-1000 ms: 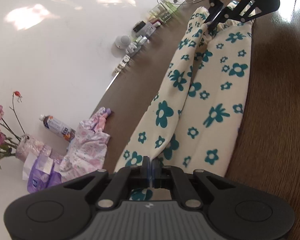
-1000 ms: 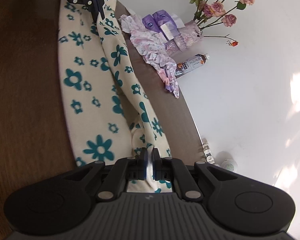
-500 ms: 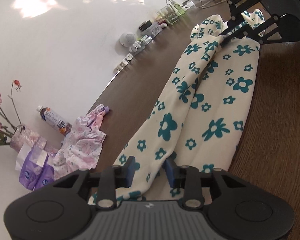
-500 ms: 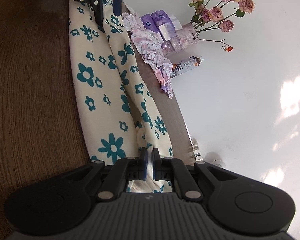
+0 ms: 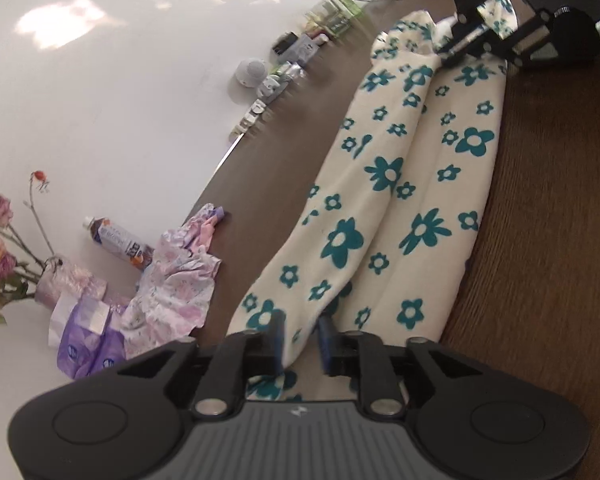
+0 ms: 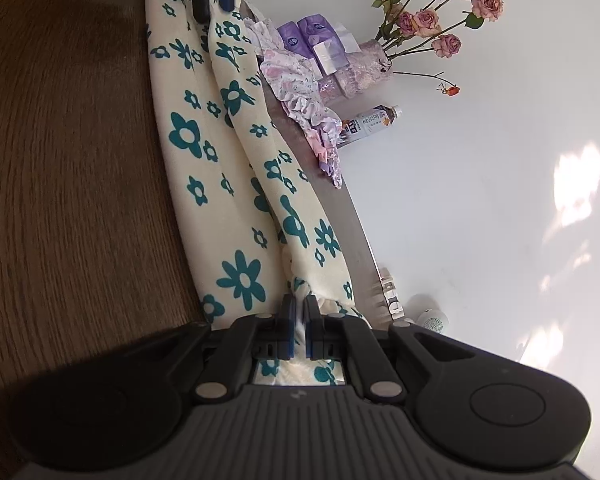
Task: Fold clothes
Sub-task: 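Lift the pinched shirt edge up with both tools, rolling them sideways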
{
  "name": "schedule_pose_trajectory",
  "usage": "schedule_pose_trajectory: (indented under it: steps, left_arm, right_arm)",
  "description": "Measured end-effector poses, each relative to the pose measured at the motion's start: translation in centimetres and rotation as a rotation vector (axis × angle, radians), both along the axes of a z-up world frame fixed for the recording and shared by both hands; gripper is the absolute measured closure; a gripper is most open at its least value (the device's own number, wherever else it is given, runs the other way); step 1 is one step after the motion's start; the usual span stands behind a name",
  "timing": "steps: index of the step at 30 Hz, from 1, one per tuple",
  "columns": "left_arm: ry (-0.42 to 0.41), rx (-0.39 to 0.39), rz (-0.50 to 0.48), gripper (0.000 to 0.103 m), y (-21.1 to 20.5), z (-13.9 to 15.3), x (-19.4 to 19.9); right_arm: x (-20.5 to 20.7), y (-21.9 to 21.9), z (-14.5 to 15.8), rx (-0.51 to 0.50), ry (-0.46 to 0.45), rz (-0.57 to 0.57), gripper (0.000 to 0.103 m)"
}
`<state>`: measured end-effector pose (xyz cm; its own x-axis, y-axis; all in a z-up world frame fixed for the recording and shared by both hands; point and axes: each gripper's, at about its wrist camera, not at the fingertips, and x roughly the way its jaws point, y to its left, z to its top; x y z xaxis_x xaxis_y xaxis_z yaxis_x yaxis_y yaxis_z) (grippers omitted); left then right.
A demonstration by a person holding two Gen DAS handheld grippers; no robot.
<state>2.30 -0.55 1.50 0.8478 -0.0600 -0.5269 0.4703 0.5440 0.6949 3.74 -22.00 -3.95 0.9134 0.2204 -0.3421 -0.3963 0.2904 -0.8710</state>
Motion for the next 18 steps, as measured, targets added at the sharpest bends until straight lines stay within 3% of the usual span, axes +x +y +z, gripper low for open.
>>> schedule_pose_trajectory:
  steps: [3, 6, 12, 18]
  left_arm:
    - [-0.021, 0.010, 0.054, 0.067, 1.7, 1.3, -0.2]
    - [-0.033, 0.092, 0.071, 0.066, 2.9, 1.7, 0.3]
    - [0.046, 0.247, -0.027, 0.065, 3.6, 0.9, 1.3]
    - [0.065, 0.280, -0.075, 0.064, 5.0, 2.3, 1.4]
  right_arm:
    - [-0.2, 0.1, 0.0, -0.004, -0.004, 0.000, 0.099]
    - [-0.2, 0.1, 0.0, -0.010, -0.006, 0.000, 0.099]
    - [-0.2, 0.2, 0.0, -0.015, -0.007, -0.008, 0.099]
    - [-0.1, 0.3, 0.1, -0.017, -0.001, -0.012, 0.099]
